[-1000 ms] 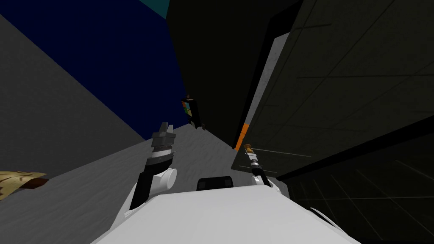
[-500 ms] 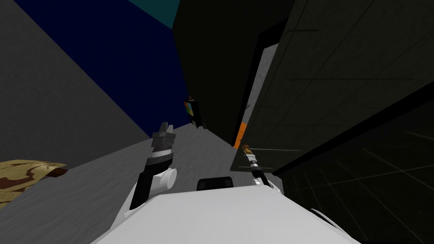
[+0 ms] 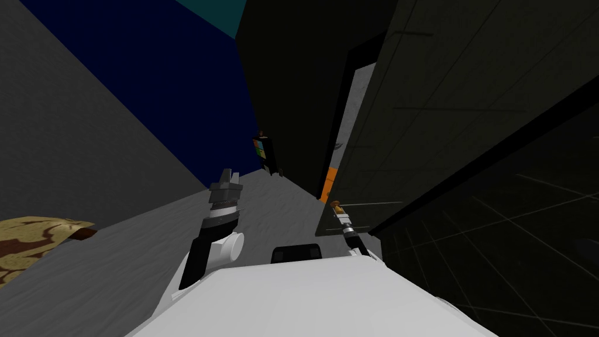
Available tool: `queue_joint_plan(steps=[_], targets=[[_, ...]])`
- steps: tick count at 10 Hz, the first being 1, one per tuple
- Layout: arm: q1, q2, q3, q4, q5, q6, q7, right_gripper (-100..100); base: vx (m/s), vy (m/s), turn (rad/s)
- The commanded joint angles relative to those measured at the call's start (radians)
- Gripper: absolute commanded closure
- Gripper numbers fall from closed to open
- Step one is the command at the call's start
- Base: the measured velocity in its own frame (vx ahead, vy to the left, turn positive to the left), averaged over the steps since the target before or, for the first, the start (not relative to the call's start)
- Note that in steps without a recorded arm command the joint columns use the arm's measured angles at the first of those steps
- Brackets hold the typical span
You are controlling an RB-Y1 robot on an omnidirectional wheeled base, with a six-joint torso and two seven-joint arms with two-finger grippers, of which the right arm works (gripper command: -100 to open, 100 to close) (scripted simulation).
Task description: Pull the door open
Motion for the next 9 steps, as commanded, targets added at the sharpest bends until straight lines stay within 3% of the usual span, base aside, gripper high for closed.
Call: queue_joint_plan(steps=[1, 5, 9], targets=[[0.022, 0.005, 0.016, -0.041, 0.013, 0.008, 0.003, 100, -0.135, -0.086, 0.008], [0.046, 0.005, 0.038, -0.084, 0.040, 0.012, 0.003, 100, -0.064, -0.057, -0.005], [0.079, 0.005, 0.069, -0.146, 0.078, 0.017, 0.004, 100, -0.102, -0.119, 0.004]])
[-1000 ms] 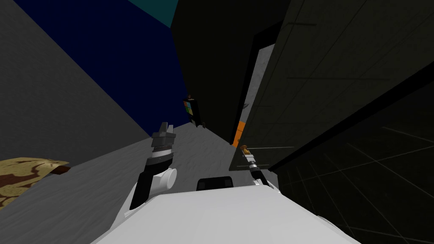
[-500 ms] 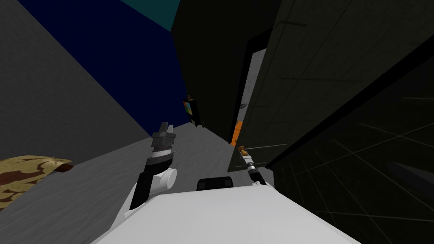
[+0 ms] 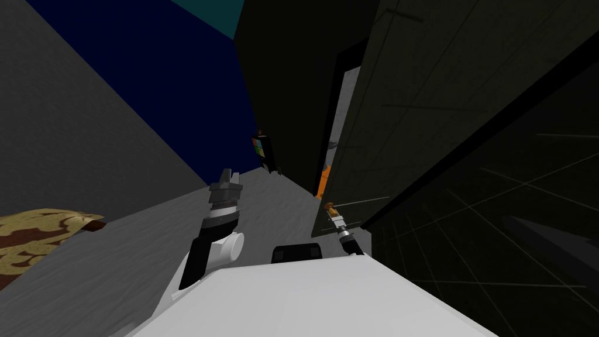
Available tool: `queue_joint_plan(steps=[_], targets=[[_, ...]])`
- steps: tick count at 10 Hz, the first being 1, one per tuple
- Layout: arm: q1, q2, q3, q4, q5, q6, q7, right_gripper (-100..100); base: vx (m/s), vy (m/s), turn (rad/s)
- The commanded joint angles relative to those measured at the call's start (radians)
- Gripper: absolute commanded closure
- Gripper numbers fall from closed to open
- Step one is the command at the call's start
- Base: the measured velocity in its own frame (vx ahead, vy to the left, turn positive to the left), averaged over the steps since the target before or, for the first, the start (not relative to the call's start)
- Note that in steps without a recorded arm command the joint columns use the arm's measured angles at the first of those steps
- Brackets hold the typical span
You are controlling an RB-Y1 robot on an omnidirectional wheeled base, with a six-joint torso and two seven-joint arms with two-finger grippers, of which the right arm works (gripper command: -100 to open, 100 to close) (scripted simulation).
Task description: Pull the door open
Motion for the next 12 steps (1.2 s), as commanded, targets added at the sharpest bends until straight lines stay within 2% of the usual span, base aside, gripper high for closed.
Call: queue_joint_plan(steps=[1, 6, 8, 12], targets=[[0.000, 0.000, 0.000, 0.000, 0.000, 0.000, 0.000, 100, -0.047, -0.052, 0.023], [0.025, -0.028, 0.021, 0.085, 0.014, -0.115, -0.051, 100, 0.021, 0.098, 0.008], [0.036, -0.042, 0.029, 0.128, 0.019, -0.172, -0.077, 100, 0.016, 0.065, 0.048], [0.061, -0.075, 0.049, 0.225, 0.032, -0.307, -0.135, 100, 0.001, 0.037, 0.050]])
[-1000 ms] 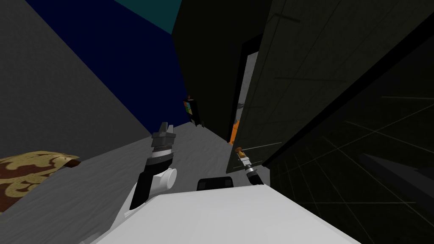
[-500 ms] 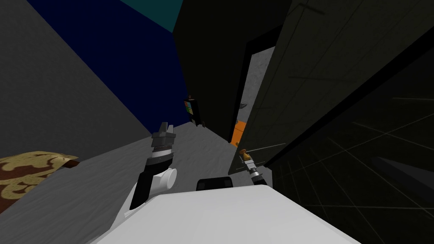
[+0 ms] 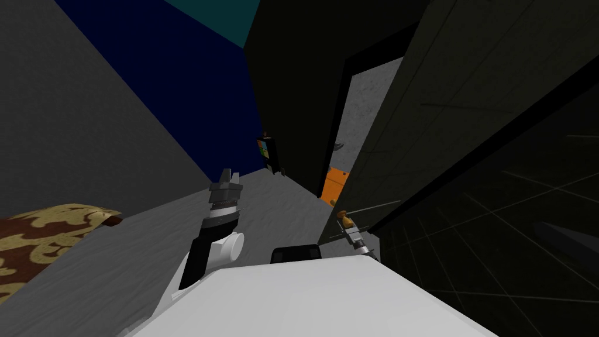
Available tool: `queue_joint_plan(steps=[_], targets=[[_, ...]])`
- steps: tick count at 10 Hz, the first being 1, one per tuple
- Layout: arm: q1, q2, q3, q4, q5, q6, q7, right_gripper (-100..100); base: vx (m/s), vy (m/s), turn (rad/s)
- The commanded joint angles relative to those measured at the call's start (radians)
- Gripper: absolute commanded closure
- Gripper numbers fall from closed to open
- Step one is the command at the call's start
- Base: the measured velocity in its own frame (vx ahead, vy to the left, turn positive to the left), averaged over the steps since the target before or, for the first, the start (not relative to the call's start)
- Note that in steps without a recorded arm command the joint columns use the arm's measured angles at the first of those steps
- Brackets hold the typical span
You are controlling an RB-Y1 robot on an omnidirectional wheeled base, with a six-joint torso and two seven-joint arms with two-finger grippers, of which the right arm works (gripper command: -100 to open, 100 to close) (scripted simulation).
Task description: Pull the door open
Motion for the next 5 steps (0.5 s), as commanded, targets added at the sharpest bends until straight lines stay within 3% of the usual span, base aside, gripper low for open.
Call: queue_joint_plan(steps=[1, 3, 4, 5], targets=[[0.009, 0.021, 0.028, 0.023, 0.015, -0.026, -0.008, 100, 0.011, 0.007, 0.004], [0.023, 0.004, 0.038, 0.074, 0.021, -0.090, -0.039, 100, 0.003, 0.008, 0.077], [0.023, 0.004, 0.038, 0.074, 0.021, -0.096, -0.039, 100, -0.002, 0.014, 0.013], [0.029, -0.005, 0.043, 0.099, 0.024, -0.131, -0.054, 100, -0.007, 0.009, 0.018]])
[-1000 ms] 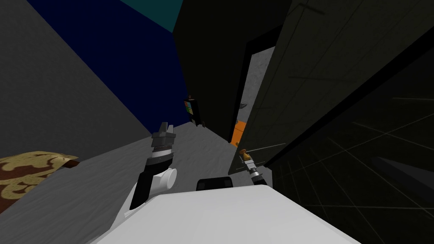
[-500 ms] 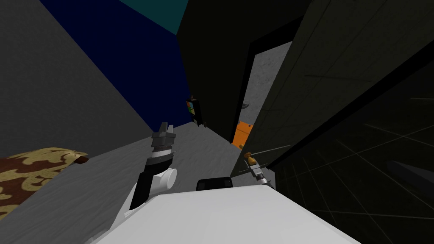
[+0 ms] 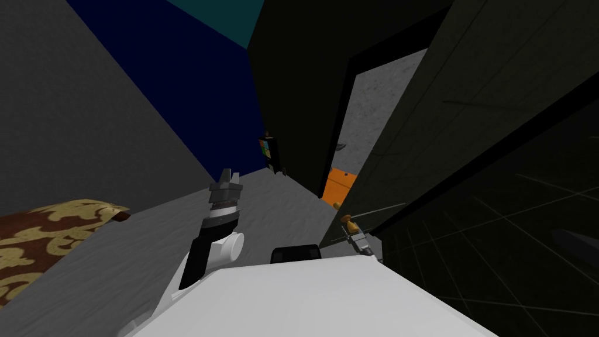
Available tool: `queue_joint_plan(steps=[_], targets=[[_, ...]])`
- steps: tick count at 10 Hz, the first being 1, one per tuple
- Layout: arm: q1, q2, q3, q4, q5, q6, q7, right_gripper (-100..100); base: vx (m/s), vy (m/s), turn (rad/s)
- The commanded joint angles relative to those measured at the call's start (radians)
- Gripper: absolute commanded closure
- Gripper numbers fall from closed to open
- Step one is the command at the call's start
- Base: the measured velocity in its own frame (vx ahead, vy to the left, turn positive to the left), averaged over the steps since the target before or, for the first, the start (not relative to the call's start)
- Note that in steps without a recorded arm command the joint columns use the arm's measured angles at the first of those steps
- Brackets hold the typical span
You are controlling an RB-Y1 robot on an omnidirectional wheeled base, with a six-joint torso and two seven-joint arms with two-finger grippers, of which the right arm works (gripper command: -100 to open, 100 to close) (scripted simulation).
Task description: Pull the door open
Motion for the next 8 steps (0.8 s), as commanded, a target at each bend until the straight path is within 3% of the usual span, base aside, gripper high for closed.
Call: queue_joint_plan(steps=[1, 5, 6, 8], targets=[[0.015, 0.008, 0.031, 0.032, 0.016, -0.045, -0.025, 100, -0.007, 0.010, 0.059], [0.039, -0.022, 0.049, 0.122, 0.028, -0.165, -0.079, 100, -0.020, -0.022, 0.072], [0.039, -0.022, 0.049, 0.122, 0.028, -0.170, -0.079, 100, -0.026, -0.020, -0.006], [0.049, -0.035, 0.056, 0.159, 0.033, -0.221, -0.102, 100, -0.026, -0.029, 0.044]])
